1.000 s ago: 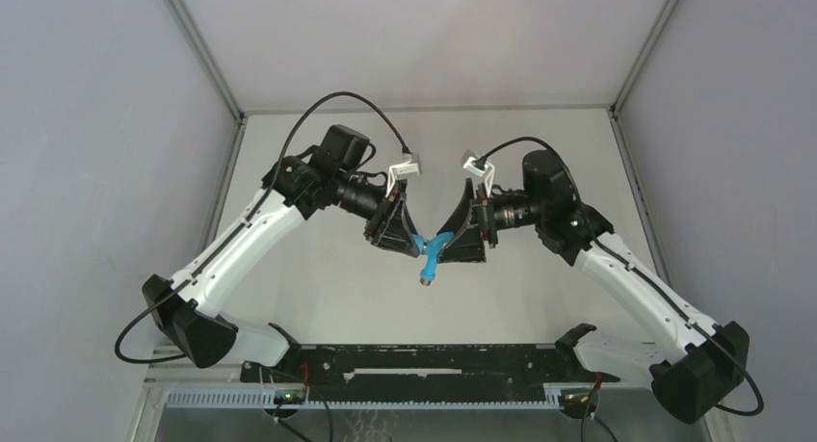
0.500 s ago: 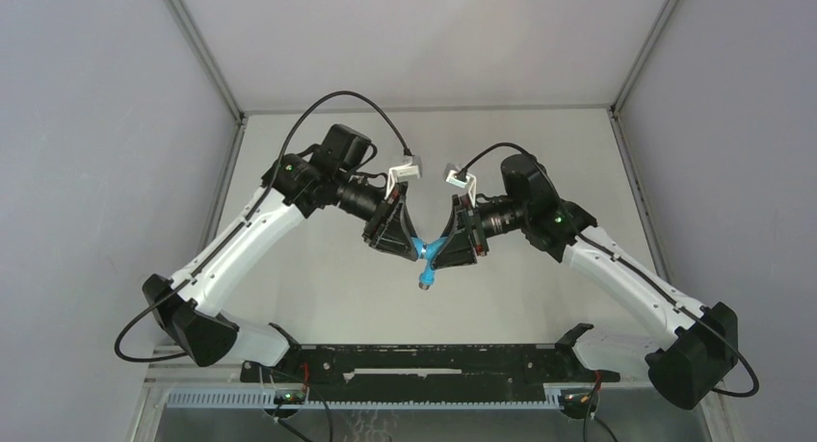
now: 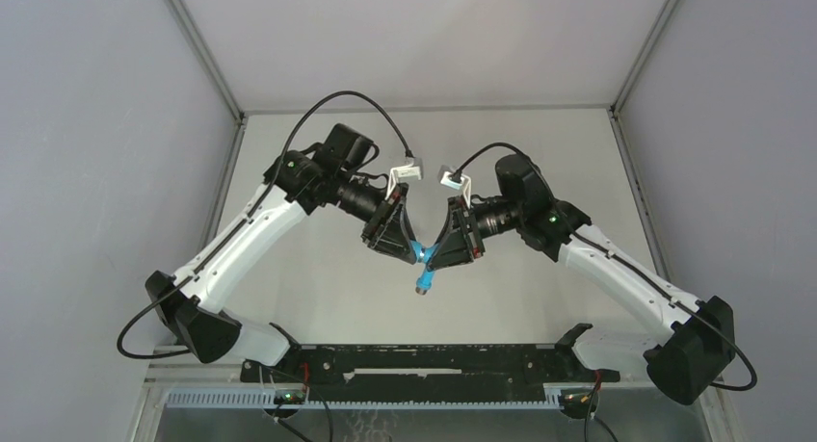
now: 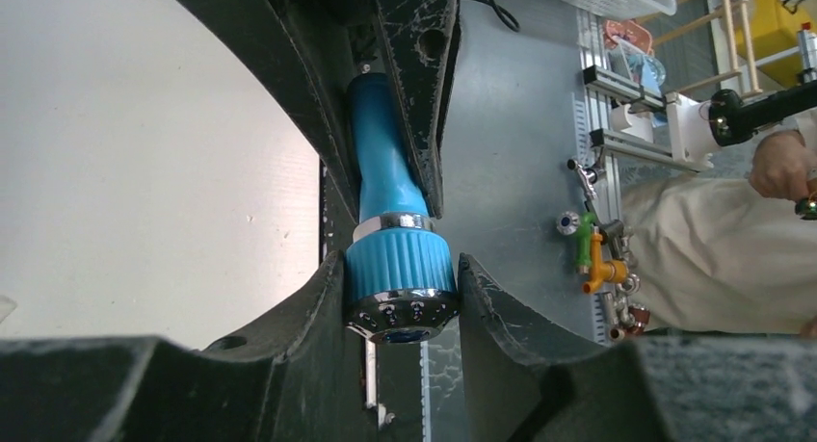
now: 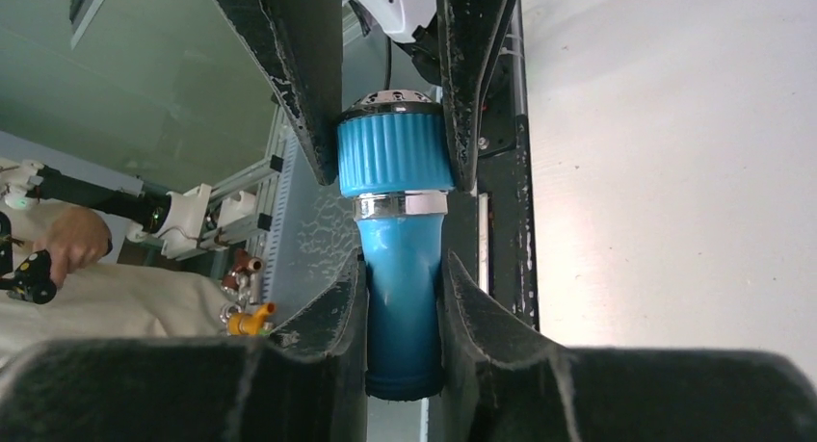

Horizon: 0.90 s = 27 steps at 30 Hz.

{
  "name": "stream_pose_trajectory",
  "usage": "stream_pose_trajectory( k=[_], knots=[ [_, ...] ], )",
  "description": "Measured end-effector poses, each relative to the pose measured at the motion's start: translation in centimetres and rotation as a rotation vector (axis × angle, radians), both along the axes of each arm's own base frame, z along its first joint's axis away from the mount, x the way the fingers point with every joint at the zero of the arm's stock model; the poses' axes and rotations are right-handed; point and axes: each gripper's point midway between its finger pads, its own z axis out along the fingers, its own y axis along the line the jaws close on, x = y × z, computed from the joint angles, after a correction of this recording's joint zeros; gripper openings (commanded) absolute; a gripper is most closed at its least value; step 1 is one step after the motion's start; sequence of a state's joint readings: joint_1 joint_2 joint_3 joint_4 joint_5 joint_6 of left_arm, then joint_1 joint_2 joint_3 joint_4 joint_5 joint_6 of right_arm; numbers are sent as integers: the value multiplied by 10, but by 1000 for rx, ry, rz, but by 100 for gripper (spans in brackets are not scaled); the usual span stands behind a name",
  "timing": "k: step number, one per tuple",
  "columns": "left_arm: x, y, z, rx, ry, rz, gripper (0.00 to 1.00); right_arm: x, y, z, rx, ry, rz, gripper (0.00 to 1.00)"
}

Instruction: Install the water faucets

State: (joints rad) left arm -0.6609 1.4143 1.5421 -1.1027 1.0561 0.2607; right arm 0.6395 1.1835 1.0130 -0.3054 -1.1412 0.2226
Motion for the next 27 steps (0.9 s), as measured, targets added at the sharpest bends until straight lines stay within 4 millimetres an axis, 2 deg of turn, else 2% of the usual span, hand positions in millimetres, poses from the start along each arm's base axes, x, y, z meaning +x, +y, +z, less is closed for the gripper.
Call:
stream_pose_trajectory(
  k=[1, 2, 4, 5, 6, 9, 11, 13, 16, 23, 27],
  knots=[
    [1, 0, 0, 3, -4, 3, 57, 1, 0, 0, 0, -1, -3, 0],
    [2, 0, 1, 8, -9, 9, 71, 3, 0, 1, 0, -4, -14, 0],
    [11, -1, 1, 29, -37, 49, 82, 10, 0, 2, -2, -9, -56, 0],
    [19, -2, 1, 43, -61, 84, 95, 19, -3, 3, 9, -10, -106, 0],
    [25, -2, 2, 47, -77, 108, 99, 24, -6, 2, 13, -3, -149, 0],
    [46, 2, 11, 36, -113, 222, 100, 56, -32, -3, 50, 14, -390, 0],
    [70, 11, 22, -19, -146, 367, 100, 75, -49, -2, 119, 7, -564, 0],
    [85, 23, 27, -69, -158, 514, 100, 79, -57, 2, 190, -10, -652, 0],
    [87, 23, 32, -190, -113, 633, 100, 77, -62, 13, 321, -46, -745, 0],
    [89, -11, 30, -317, 63, 698, 100, 81, -77, 65, 590, -75, -894, 0],
    [86, -25, 40, -386, 124, 682, 98, 87, -87, 80, 674, -53, -961, 0]
  ],
)
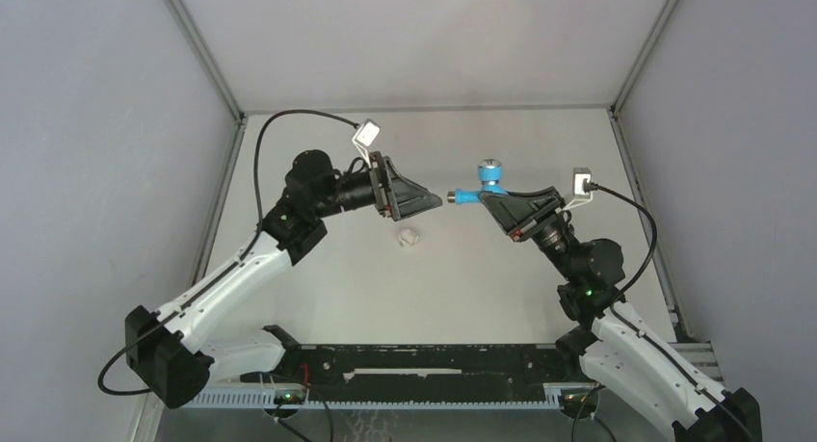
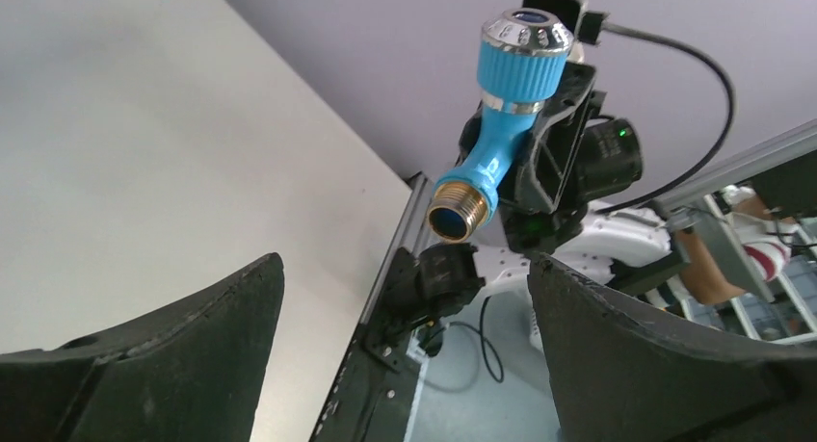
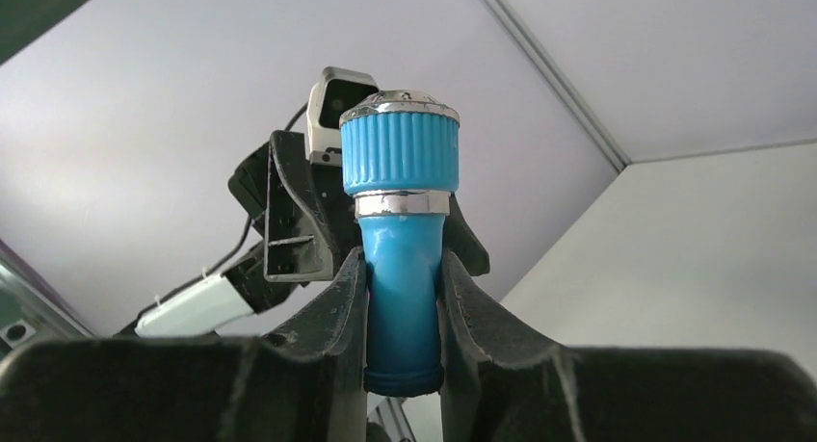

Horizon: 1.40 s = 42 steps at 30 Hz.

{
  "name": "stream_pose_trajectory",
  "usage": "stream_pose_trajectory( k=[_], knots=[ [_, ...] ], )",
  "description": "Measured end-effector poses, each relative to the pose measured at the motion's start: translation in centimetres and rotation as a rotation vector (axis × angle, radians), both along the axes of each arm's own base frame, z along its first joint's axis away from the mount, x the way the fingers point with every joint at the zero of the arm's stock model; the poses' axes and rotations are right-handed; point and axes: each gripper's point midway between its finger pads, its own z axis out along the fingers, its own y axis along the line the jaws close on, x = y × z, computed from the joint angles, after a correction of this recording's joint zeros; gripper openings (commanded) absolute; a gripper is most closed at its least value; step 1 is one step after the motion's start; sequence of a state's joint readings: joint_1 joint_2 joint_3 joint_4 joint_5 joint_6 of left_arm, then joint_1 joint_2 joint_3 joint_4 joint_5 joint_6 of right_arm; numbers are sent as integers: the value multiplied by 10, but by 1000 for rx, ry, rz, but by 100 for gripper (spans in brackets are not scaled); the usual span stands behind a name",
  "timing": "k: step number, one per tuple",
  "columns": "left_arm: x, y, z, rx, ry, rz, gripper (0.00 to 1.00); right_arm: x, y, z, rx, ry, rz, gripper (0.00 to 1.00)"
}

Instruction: Install the water faucets

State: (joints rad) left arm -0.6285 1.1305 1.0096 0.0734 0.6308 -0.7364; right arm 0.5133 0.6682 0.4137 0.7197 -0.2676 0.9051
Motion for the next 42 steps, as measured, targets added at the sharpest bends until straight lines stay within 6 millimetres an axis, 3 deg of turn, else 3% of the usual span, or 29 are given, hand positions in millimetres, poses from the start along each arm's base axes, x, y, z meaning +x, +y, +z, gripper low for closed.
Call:
stream_pose_trajectory(
  k=[5, 10, 13, 20, 23, 30, 31, 34, 37, 38, 41, 42],
  knots=[
    [1, -19, 9, -84, 21, -40, 93, 4, -5, 4, 44, 10, -31, 0],
    [-7, -40, 3, -110, 49, -129, 88, 6, -7, 6, 61, 17, -42, 0],
    [-10, -45, 4, -125, 60, -158, 83, 6, -7, 7, 69, 22, -42, 0],
    [-16, -47, 29, -224, 36, -207, 68, 6, -6, 7, 78, 27, -31, 0],
    [-15, -50, 31, -248, 47, -224, 62, 8, -5, 6, 82, 39, -26, 0],
    [-12, -55, 26, -256, 83, -241, 43, 6, -4, 7, 88, 39, -16, 0],
    [-12, -55, 26, -257, 85, -241, 38, 6, -4, 8, 90, 37, -14, 0],
    [-13, -55, 27, -258, 88, -243, 5, 4, -4, 10, 99, 32, -7, 0],
    [-14, -55, 28, -263, 93, -250, 0, 3, -4, 11, 104, 32, -3, 0],
    [-15, -54, 29, -264, 93, -258, 0, 3, -4, 12, 105, 32, 0, 11],
    [-18, -54, 29, -263, 93, -276, 0, 1, -4, 9, 86, 41, 16, 66],
    [-18, -54, 28, -261, 92, -277, 0, 2, -4, 9, 67, 47, 21, 75]
  ],
)
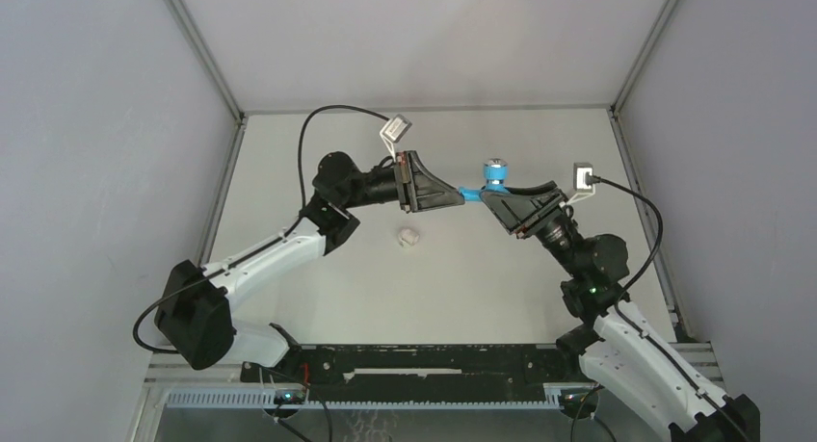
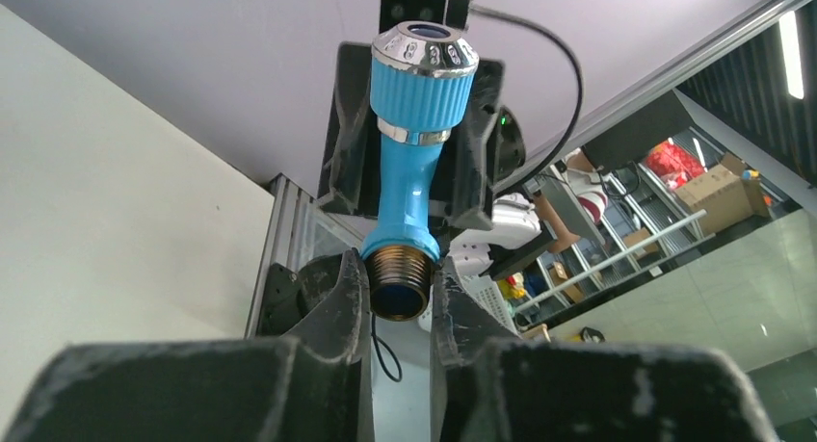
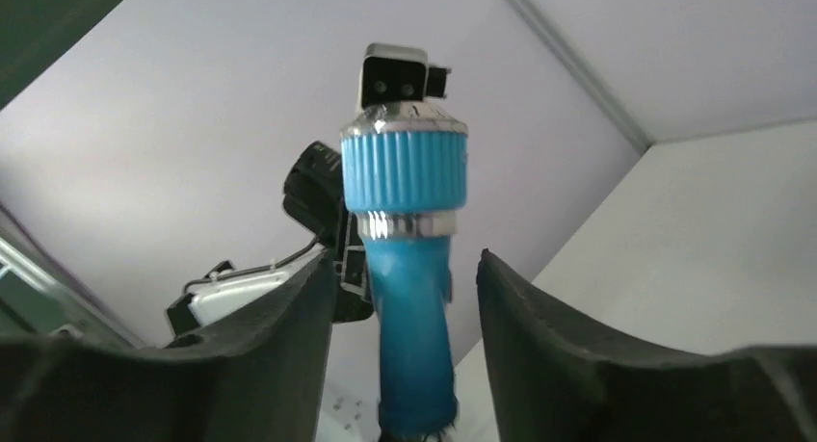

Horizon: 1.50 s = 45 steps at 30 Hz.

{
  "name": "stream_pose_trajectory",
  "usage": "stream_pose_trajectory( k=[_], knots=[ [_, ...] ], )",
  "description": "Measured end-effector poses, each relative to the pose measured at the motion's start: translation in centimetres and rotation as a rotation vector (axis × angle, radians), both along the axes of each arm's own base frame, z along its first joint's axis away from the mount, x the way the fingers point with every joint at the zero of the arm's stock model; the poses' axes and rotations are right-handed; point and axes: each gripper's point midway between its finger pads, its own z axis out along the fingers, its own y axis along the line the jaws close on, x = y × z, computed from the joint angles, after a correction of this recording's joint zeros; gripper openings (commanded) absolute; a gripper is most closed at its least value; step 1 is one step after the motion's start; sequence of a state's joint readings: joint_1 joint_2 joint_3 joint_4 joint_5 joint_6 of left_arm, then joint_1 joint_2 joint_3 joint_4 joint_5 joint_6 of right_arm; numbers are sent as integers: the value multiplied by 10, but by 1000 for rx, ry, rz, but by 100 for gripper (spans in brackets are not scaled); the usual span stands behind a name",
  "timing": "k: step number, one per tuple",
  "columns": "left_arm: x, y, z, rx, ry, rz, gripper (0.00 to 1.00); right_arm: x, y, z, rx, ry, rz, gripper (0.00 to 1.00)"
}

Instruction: Install the water faucets

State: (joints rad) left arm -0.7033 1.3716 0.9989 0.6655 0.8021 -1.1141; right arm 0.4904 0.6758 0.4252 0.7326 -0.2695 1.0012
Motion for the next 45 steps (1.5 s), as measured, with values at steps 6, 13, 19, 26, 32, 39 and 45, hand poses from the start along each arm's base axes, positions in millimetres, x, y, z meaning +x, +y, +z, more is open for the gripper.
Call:
stream_pose_trajectory(
  k=[6, 13, 19, 26, 32, 39, 45],
  knots=[
    [-5, 0, -11, 43, -7, -38, 0, -6, 0, -2, -142, 43, 68, 87],
    [-11, 0, -17, 94, -33, -77, 0, -16, -6, -11, -238, 92, 165, 69],
    [-10, 0, -9, 104, -73, -80, 0, -25, 5, -22, -291, 142, 293, 57],
    [-12, 0, -18, 135, -65, -90, 0, -31, 14, -27, -300, 161, 341, 51],
    [-14, 1, -18, 140, -70, -105, 0, -32, 18, -25, -311, 120, 329, 32],
    [-17, 3, -14, 135, -80, -113, 0, -32, 20, -21, -312, 79, 320, 0],
    [-18, 4, -13, 144, -95, -121, 0, -36, 20, -26, -322, -5, 295, 0]
  ],
)
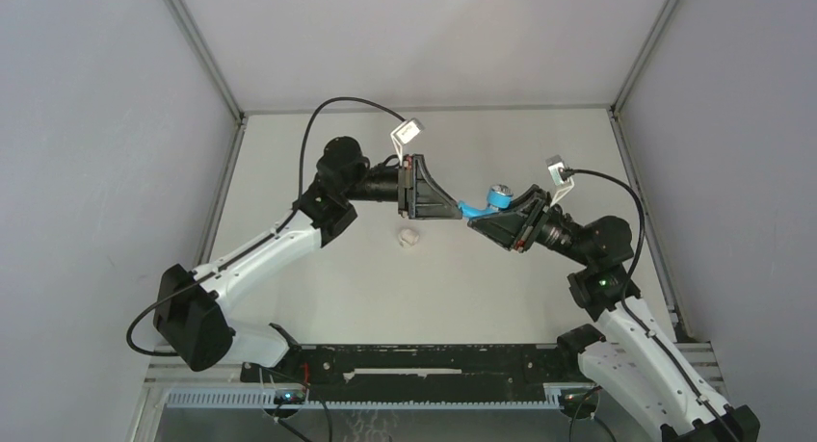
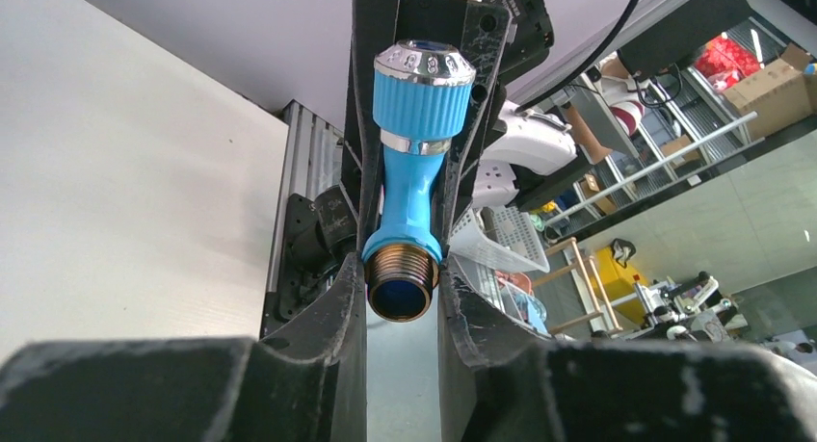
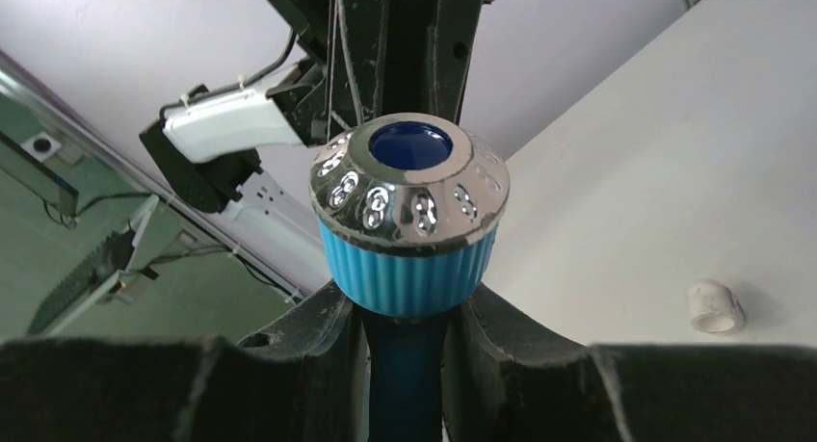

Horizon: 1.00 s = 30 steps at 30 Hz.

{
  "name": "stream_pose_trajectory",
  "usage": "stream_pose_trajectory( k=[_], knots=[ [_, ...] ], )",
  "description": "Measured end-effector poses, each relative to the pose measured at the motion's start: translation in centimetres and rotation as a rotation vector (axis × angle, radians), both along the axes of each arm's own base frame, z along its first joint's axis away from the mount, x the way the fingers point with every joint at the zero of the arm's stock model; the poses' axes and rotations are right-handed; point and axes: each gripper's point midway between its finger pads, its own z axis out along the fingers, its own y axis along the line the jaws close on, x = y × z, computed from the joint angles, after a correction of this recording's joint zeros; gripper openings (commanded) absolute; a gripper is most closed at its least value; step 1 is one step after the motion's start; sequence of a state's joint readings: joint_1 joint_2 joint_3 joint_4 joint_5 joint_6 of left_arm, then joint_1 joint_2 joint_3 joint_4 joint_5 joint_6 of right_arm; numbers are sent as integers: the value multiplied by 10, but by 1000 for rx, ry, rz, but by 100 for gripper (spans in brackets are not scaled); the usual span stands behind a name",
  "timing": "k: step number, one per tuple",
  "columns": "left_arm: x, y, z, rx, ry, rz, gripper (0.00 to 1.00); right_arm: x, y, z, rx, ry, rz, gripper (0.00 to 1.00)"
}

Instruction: Install the water faucets

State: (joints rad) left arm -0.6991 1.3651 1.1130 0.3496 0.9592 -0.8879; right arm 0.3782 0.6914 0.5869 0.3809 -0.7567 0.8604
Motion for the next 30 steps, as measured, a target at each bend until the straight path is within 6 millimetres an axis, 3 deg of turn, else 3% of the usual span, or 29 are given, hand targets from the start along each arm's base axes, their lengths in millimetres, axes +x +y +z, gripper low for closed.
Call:
stream_pose_trajectory(
  k=[5, 16, 19, 25, 30],
  knots=[
    [-4, 1, 0, 5, -11, -25, 0, -9, 0, -3, 7, -92, 9, 0],
    [-5, 1, 1, 5, -13, -33, 0, -7, 2, 1, 83, -126, -11, 0],
    [-5, 1, 1, 4, -13, -34, 0, -6, 2, 2, 96, -128, -22, 12],
    [-6, 1, 2, 2, -17, -40, 0, -6, 2, 4, 104, -132, -28, 26],
    [-6, 1, 1, 2, -18, -41, 0, -6, 3, 4, 102, -132, -24, 31]
  ],
)
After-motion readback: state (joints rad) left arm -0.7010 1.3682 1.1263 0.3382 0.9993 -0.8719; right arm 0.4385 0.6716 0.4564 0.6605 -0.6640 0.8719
